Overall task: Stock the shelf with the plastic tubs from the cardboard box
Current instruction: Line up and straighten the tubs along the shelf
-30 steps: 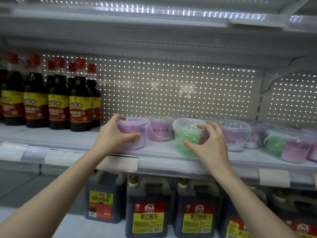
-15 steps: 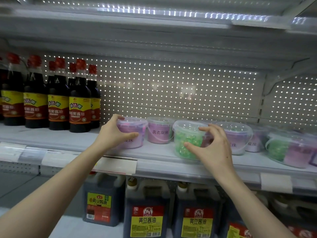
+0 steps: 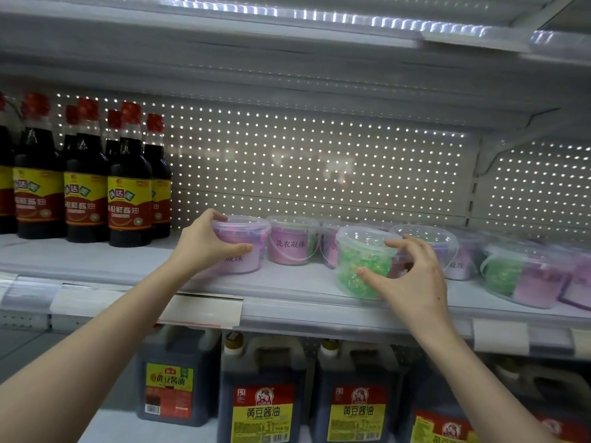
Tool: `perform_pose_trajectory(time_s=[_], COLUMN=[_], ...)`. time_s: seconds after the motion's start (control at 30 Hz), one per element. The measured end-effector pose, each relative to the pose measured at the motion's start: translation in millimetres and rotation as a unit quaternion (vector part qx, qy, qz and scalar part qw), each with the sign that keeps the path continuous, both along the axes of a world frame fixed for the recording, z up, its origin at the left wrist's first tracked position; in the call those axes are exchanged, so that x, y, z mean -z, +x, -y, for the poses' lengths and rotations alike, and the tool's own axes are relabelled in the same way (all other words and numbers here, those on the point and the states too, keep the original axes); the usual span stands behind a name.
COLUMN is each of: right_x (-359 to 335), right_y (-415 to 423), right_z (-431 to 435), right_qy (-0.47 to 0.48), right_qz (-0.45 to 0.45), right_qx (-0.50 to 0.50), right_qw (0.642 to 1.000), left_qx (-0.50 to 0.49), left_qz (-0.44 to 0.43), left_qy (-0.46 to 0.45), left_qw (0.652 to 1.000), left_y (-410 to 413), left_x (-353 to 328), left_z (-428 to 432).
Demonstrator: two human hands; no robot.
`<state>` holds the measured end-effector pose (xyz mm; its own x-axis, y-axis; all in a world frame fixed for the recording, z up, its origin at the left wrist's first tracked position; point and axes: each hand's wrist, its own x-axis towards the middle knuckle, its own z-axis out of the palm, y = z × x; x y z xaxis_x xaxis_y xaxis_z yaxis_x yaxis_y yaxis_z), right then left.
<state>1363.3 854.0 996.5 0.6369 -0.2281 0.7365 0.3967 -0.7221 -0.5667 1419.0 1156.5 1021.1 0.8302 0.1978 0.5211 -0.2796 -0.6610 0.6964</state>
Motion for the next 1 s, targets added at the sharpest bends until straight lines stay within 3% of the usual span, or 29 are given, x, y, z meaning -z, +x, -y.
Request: perform_pose_trajectory(time_s=[0.23, 0.47, 0.73, 1.0], right_x=[-1.0, -1.6, -0.5, 1.7], right_y=[-0.3, 0.7, 2.8, 4.8], right_z=[1.6, 1.4, 9.4, 14.4], right_qy=[0.003, 0.009, 0.017, 0.013], right_qz=[-0.005, -0.006, -0.003, 0.000], right_qx=[0.004, 0.005, 0.018, 0.029], right_qw=[1.000, 1.000, 1.000, 0.999], left_qx=[0.019, 0.109, 0.162, 0.165], left_qz=[0.014, 0.019, 0.017, 0.030], left_qy=[-0.016, -0.032, 0.006, 0.012], left_qw=[1.000, 0.993, 0.987, 0.986], left_y=[-8.8, -22.4, -18.1, -18.1], left_x=[0.6, -3.7, 0.6, -9.0], left_z=[-6.2, 15.6, 53.3, 47.4])
